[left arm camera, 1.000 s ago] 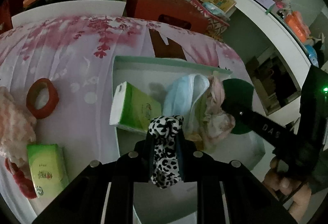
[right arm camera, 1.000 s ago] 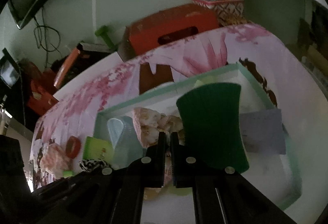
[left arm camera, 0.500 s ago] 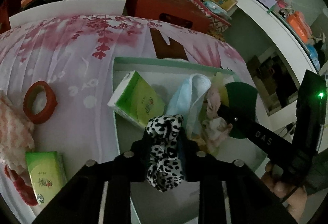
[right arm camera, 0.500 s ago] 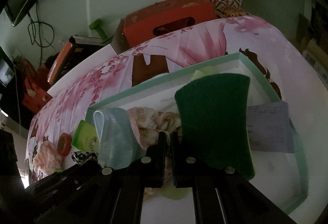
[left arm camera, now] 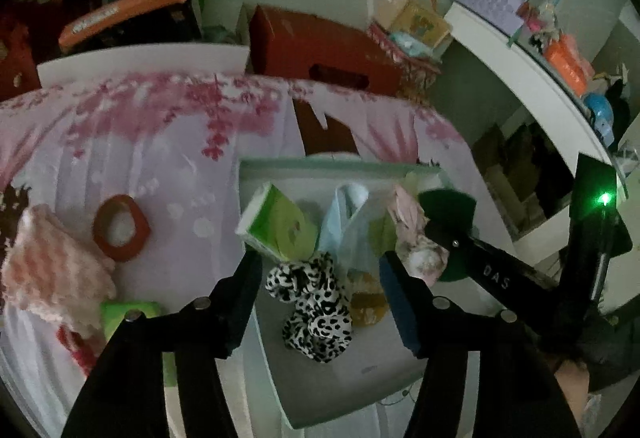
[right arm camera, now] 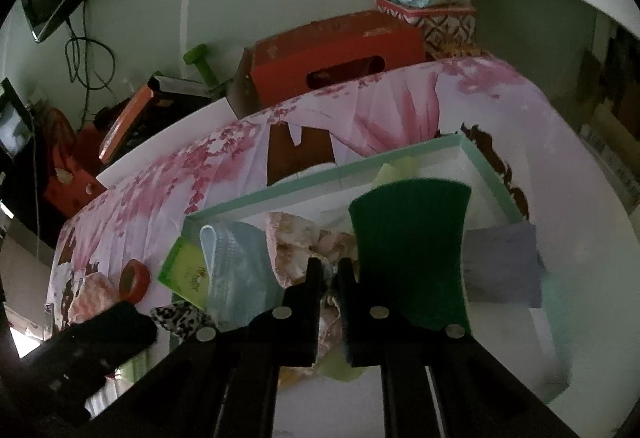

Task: Organize soft objects
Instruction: 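Open the left gripper to drop the scrunchie while the right gripper releases the beige cloth, then move both grippers away from the tray toward the pink-white fluffy cloth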

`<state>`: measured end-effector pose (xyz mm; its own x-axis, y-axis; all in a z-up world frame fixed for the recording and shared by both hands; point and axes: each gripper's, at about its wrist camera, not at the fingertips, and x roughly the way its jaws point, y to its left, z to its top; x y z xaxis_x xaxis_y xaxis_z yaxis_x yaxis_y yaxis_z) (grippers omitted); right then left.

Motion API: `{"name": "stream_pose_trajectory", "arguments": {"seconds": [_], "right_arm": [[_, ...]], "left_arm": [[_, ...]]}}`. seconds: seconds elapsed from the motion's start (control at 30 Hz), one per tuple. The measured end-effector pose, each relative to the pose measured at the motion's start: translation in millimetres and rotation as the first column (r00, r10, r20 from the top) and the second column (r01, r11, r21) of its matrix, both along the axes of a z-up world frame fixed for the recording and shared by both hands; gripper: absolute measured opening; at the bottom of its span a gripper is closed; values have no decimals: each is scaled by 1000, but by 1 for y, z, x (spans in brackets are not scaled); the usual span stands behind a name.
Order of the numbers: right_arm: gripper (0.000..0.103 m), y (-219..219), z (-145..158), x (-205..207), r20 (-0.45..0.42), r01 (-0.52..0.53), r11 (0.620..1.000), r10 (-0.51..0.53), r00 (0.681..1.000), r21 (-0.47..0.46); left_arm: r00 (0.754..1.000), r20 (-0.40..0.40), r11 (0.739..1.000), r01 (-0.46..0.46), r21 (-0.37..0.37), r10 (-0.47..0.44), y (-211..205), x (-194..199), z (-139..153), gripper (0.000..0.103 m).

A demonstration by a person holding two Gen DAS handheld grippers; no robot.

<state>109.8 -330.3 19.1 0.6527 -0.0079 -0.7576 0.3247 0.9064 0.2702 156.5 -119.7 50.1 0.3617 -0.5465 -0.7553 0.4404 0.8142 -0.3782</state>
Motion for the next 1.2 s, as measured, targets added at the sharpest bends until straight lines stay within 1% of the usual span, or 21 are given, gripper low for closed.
{"name": "stream_pose_trajectory", "arguments": {"seconds": [0.1, 0.2, 0.27, 0.3, 0.33, 0.37, 0.4, 0.43, 0.47, 0.5, 0.57, 0.6, 0.63, 0.67, 0.73, 0.8, 0.93, 1.2], "right_arm": [[11, 1, 8, -4, 20, 0, 1000, 0, 1000, -11], [23, 0, 8, -4, 20, 3, 1000, -3, 1000, -9], [26, 0, 5, -2, 2, 5, 1000, -5, 1000, -11], [31, 0, 3, -1, -8, 6, 1000, -6, 1000, -10], [38, 0, 2, -1, -15, 8, 1000, -8, 1000, -10], [42, -1, 1, -1, -17, 10, 1000, -10, 1000, -9], [51, -1, 1, -1, -18, 11, 1000, -11, 1000, -10], [55, -1, 2, -2, -16, 12, 1000, -13, 1000, -13], [56, -1, 2, -2, -15, 12, 1000, -12, 1000, -16], [58, 0, 2, -2, -14, 10, 1000, -10, 1000, -19], [66, 1, 2, 0, -22, 13, 999, -14, 1000, -40], [72, 2, 1, 0, -26, 10, 999, -12, 1000, -46], [75, 3, 0, 1, -29, 11, 999, -12, 999, -53], [77, 3, -1, 1, -33, 11, 998, -13, 999, -59], [94, 4, -2, 2, -42, 10, 998, -13, 999, -62], [103, 4, -3, 3, -42, 12, 998, -15, 999, -67], [103, 6, -3, 2, -35, 13, 996, -16, 999, -88], [103, 6, -3, 3, -36, 10, 996, -13, 999, -84]], "left_arm": [[999, 33, 1000, -30, 8, 30, 7, 1, 7, 67], [998, 37, 999, -48, 8, 48, 12, 3, 8, 68], [997, 40, 998, -60, 24, 59, 13, 5, 6, 68], [997, 44, 997, -64, 32, 63, 14, 5, 6, 69], [997, 50, 997, -68, 42, 66, 14, 5, 5, 69], [996, 56, 996, -71, 52, 68, 13, 5, 5, 71], [996, 60, 996, -73, 57, 70, 13, 5, 4, 74], [995, 63, 995, -79, 67, 74, 13, 6, 3, 80], [995, 66, 993, -85, 78, 80, 13, 7, 1, 82], [994, 70, 992, -91, 88, 85, 13, 7, 0, 82], [992, 74, 987, -110, 121, 101, 14, 10, -5, 85], [991, 74, 983, -122, 140, 113, 15, 12, -8, 87], [990, 72, 980, -130, 152, 121, 15, 13, -10, 95], [989, 69, 977, -139, 163, 129, 16, 14, -12, 97], [989, 64, 974, -142, 174, 133, 17, 15, -15, 98], [987, 71, 969, -153, 193, 142, 17, 15, -16, 98], [986, 72, 963, -164, 212, 152, 19, 16, -17, 98], [985, 70, 960, -172, 220, 160, 21, 16, -18, 98]]}}
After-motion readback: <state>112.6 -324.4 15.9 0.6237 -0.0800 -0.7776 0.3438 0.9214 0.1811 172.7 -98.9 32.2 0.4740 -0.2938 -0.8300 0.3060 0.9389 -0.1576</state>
